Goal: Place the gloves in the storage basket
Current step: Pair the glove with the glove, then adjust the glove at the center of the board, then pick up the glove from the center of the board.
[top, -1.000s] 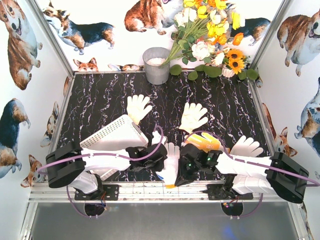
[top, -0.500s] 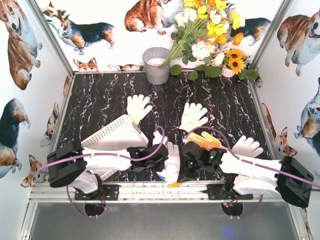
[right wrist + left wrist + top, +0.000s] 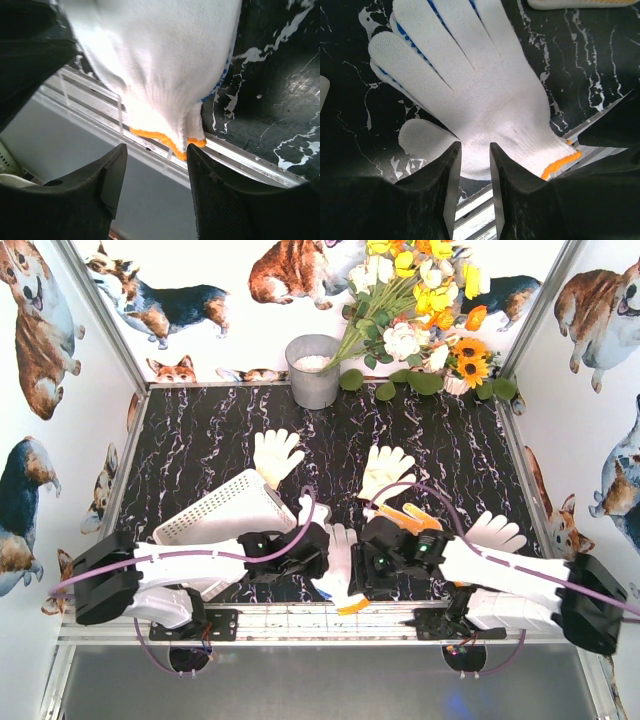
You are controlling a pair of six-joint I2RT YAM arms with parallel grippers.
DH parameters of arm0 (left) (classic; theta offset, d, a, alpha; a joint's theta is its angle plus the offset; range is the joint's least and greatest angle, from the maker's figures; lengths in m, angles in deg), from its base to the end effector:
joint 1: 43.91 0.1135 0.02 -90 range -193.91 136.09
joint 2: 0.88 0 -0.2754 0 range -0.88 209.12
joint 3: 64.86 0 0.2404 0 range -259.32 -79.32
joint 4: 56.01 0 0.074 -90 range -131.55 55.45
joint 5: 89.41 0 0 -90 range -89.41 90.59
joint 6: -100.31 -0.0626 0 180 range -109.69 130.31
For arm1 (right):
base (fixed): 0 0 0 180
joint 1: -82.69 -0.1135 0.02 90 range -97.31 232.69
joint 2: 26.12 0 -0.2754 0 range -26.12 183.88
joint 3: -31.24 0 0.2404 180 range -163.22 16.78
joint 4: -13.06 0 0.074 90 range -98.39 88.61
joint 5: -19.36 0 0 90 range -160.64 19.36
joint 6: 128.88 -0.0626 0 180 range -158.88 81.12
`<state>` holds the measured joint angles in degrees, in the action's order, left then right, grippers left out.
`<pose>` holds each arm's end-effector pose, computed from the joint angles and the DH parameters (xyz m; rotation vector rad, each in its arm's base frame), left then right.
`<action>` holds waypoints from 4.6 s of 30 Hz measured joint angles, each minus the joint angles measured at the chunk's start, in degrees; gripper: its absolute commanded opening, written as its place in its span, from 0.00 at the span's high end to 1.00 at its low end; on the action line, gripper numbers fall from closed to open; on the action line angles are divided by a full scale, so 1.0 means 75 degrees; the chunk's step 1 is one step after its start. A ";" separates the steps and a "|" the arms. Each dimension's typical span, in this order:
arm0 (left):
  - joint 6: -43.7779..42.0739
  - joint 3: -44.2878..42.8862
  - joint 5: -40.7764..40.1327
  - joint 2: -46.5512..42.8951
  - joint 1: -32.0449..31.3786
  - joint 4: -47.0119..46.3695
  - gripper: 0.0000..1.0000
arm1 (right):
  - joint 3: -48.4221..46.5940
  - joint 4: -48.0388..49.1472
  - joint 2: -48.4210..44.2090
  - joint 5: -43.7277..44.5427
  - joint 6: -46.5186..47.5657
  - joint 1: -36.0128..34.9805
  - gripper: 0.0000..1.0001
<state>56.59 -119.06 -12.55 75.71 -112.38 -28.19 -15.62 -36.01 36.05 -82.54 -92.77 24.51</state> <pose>0.1104 -0.2411 0.1861 0.3809 2.4869 -0.6101 0.0849 0.1613 0.1716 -0.1817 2.9681 0.7337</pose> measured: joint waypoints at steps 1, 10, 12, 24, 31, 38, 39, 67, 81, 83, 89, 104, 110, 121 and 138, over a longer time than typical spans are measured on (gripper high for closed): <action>0.0000 0.0000 -0.0029 -0.0111 0.0000 0.0015 0.75 | -0.0047 -0.0061 -0.0219 0.0134 0.0009 0.0000 0.46; 0.0000 0.0003 0.0262 -0.0233 -0.0009 -0.0350 0.75 | -0.0096 -0.0160 -0.0580 0.0493 -0.0006 0.0058 0.67; -0.0006 0.0003 0.0455 -0.0181 -0.0023 -0.0597 0.75 | -0.0085 -0.0163 -0.0391 0.0434 -0.0006 0.0058 0.69; -0.0122 0.0003 0.1093 0.0828 -0.0163 -0.0781 0.77 | 0.0338 0.0350 0.0705 0.0277 0.0055 0.0058 0.81; 0.0000 -0.0012 0.1113 0.1186 -0.0388 -0.0659 0.77 | 0.0513 0.0609 0.0755 0.0198 -0.0023 0.0070 0.74; 0.0003 -0.0373 0.0819 0.1160 -0.0583 -0.0096 0.67 | 0.0169 -0.0119 0.0323 0.0583 0.0175 0.0073 0.58; 0.0003 -0.0458 0.0729 0.1105 -0.0586 0.0003 0.65 | 0.0061 -0.0221 0.0204 0.0667 0.0201 0.0076 0.56; 0.1204 0.0157 0.0344 0.0574 -0.0583 0.0090 0.62 | 0.1524 0.1722 -0.0370 -0.0866 -0.0149 0.1128 0.45; 0.1230 0.0189 0.0309 0.0697 -0.0583 0.0055 0.63 | 0.2052 0.2629 -0.0248 -0.1673 -0.0667 0.1142 0.57; 0.1230 0.0189 0.0303 0.0697 -0.0583 0.0052 0.63 | 0.2055 0.2634 -0.0239 -0.1699 -0.0691 0.1142 0.58; 0.1227 0.0189 0.0280 0.0694 -0.0586 0.0050 0.61 | 0.2174 0.2774 -0.0099 -0.1874 -0.0877 0.1142 0.81; -0.0012 0.0143 0.0006 -0.1078 -0.0635 0.0562 0.24 | 0.2259 0.3200 0.0143 -0.2130 -0.2221 0.1148 1.00; -0.1536 -0.0154 -0.0335 -0.0842 -0.1309 0.0533 0.24 | 0.2235 0.3223 0.0146 -0.2157 -0.2847 0.1151 1.00; -0.2798 -0.0198 -0.1524 -0.0466 -0.2993 0.0073 0.14 | 0.2229 0.2970 -0.0901 -0.1728 -0.4348 0.1367 1.00; -0.3838 -0.0603 -0.2506 0.1285 -0.3171 -0.0781 0.11 | 0.2430 0.2792 -0.2025 -0.1483 -0.5814 0.1679 1.00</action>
<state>27.81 -123.59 -31.35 85.35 -136.16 -34.05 2.61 -15.07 20.86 -93.66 -136.37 37.10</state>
